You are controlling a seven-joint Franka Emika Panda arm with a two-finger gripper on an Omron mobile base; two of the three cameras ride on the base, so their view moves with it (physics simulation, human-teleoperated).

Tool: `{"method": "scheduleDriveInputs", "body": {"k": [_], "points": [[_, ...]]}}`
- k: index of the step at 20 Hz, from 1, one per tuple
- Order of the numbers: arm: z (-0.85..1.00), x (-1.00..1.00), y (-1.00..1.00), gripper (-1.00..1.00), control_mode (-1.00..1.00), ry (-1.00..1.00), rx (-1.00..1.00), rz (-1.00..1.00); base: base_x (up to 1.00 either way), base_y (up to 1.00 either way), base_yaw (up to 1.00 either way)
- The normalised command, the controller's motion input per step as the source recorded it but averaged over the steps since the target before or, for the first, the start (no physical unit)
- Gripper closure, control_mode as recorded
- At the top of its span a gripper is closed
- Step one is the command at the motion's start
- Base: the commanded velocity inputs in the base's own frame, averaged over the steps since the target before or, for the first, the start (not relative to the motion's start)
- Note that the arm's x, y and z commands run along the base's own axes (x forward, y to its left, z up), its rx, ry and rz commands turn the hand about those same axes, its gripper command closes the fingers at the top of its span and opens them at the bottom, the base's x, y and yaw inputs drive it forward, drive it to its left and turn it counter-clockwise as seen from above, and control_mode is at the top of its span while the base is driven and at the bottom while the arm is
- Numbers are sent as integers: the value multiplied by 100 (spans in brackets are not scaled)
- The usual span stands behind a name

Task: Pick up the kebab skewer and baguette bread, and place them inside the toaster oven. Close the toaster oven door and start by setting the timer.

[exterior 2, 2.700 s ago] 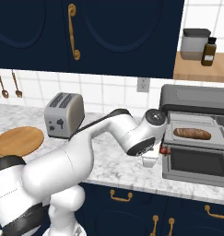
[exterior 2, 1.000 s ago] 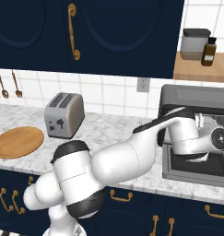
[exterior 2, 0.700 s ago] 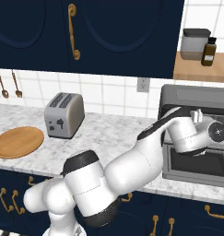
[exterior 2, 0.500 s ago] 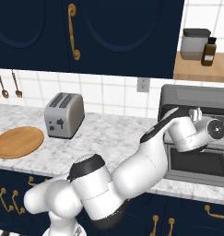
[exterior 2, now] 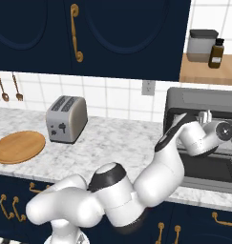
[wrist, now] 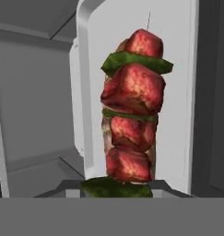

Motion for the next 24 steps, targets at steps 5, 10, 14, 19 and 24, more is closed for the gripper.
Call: {"method": "scheduleDriveInputs", "body": {"k": [5,10,14,19,24], "points": [[0,38,-15,100,-100,0,0,0,0,0,0],[-13,18,-7,100,-100,-7,0,0,0,0,0],[-22,25,0,100,-100,-8,0,0,0,0,0],[-5,10,0,100,-100,-2,0,0,0,0,0],[0,0,0,100,-100,0,0,0,0,0,0]]}}
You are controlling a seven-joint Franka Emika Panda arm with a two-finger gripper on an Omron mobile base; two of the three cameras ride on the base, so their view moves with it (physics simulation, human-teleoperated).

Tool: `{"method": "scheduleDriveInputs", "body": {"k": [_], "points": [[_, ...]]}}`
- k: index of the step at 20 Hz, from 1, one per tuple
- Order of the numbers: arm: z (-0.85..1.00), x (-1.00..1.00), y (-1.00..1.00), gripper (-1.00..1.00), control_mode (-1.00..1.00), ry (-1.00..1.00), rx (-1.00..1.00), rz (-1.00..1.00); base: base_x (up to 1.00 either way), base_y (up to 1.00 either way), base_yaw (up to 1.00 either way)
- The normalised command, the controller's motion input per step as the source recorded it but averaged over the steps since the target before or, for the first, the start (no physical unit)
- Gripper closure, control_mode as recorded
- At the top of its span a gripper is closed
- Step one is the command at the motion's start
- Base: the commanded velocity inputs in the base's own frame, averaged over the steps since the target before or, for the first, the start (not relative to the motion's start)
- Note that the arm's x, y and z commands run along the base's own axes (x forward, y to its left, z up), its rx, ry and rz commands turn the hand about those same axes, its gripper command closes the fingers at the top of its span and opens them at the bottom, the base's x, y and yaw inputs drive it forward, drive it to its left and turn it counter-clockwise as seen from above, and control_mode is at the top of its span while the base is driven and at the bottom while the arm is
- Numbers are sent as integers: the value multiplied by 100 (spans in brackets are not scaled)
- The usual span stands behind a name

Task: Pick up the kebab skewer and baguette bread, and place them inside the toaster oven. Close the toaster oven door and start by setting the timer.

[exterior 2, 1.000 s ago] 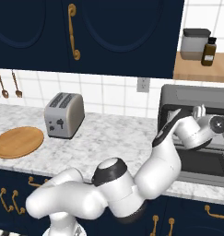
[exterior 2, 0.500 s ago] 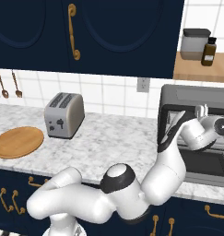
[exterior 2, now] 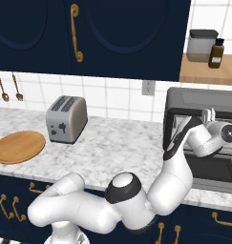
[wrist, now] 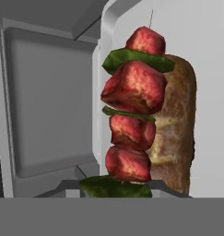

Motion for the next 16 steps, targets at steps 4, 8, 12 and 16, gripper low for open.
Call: {"method": "scheduleDriveInputs", "body": {"k": [4,8,12,16], "points": [[0,0,0,-100,-100,0,0,0,0,0,0],[0,0,0,-100,-100,0,0,0,0,0,0],[0,0,0,-100,-100,0,0,0,0,0,0],[4,0,0,-100,-100,0,0,0,0,0,0]]}}
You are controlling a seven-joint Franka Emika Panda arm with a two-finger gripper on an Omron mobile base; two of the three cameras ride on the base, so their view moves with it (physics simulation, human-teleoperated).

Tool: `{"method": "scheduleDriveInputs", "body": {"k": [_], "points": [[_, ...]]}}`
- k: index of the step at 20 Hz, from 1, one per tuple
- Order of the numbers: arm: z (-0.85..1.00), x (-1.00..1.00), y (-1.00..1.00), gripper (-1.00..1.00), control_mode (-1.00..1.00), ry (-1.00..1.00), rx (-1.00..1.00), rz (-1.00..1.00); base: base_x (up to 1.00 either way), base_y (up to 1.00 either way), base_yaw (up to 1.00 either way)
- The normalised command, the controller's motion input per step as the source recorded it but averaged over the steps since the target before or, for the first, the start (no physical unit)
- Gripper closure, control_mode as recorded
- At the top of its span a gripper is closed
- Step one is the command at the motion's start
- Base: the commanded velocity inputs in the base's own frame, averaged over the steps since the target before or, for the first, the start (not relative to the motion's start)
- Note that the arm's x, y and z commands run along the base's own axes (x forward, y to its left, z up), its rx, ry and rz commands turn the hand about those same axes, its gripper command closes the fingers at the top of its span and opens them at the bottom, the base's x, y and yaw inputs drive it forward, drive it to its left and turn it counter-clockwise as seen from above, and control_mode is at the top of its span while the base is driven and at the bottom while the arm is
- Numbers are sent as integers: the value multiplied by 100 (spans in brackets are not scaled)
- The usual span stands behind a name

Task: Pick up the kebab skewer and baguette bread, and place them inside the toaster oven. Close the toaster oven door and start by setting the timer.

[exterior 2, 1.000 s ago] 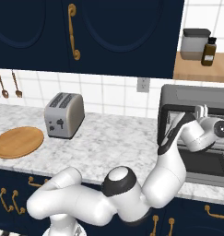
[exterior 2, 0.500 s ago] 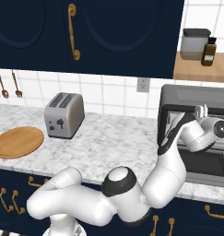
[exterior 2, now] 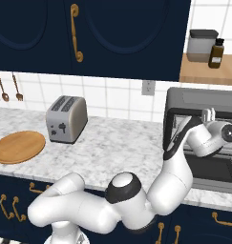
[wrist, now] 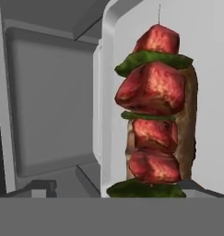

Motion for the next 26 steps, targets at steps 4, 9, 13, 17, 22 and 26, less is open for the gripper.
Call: {"method": "scheduleDriveInputs", "body": {"k": [4,9,13,17,22,26], "points": [[16,-7,-21,-100,-100,0,0,0,0,0,0],[14,-3,-21,-100,-100,5,0,1,0,0,0],[6,0,0,-100,-100,9,-1,3,0,0,0],[33,0,3,-100,-100,0,0,2,0,0,0],[17,-36,7,-100,-100,3,-4,0,0,0,0],[16,-26,11,-100,-100,12,-6,0,0,0,0]]}}
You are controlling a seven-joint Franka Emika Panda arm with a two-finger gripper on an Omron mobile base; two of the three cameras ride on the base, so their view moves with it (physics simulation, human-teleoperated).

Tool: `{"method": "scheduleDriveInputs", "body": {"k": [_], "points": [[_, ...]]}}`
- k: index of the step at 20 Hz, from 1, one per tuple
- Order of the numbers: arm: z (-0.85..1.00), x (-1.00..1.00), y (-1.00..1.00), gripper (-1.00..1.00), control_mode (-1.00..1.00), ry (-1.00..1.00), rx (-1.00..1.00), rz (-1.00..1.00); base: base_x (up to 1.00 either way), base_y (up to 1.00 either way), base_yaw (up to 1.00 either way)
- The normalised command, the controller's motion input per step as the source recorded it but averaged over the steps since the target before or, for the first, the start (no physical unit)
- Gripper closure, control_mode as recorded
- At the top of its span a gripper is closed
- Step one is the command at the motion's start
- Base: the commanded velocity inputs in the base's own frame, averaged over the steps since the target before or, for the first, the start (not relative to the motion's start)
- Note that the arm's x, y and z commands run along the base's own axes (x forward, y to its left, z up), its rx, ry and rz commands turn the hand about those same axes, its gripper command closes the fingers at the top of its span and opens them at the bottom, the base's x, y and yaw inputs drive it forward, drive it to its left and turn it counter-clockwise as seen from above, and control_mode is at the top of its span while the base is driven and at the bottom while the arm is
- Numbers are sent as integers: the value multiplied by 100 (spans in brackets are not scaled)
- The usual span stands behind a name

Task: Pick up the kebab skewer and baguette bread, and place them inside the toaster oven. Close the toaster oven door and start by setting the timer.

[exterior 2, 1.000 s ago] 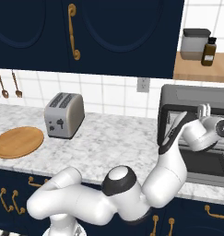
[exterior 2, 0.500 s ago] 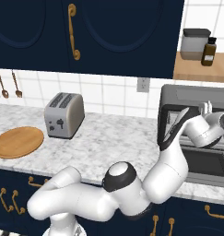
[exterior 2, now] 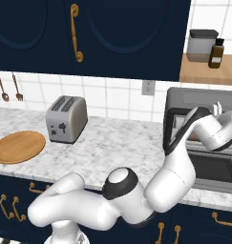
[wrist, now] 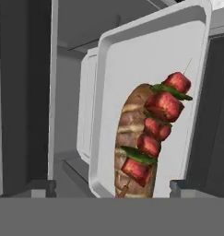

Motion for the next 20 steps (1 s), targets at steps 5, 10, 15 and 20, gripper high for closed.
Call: {"method": "scheduleDriveInputs", "body": {"k": [5,10,15,20], "points": [[19,-65,0,-100,-100,6,-4,0,0,0,0],[0,-93,0,-100,-100,2,-15,7,0,0,0],[-16,-38,0,-100,-100,-1,-19,51,0,0,0],[-34,-30,0,-100,-100,-11,-24,60,0,0,0]]}}
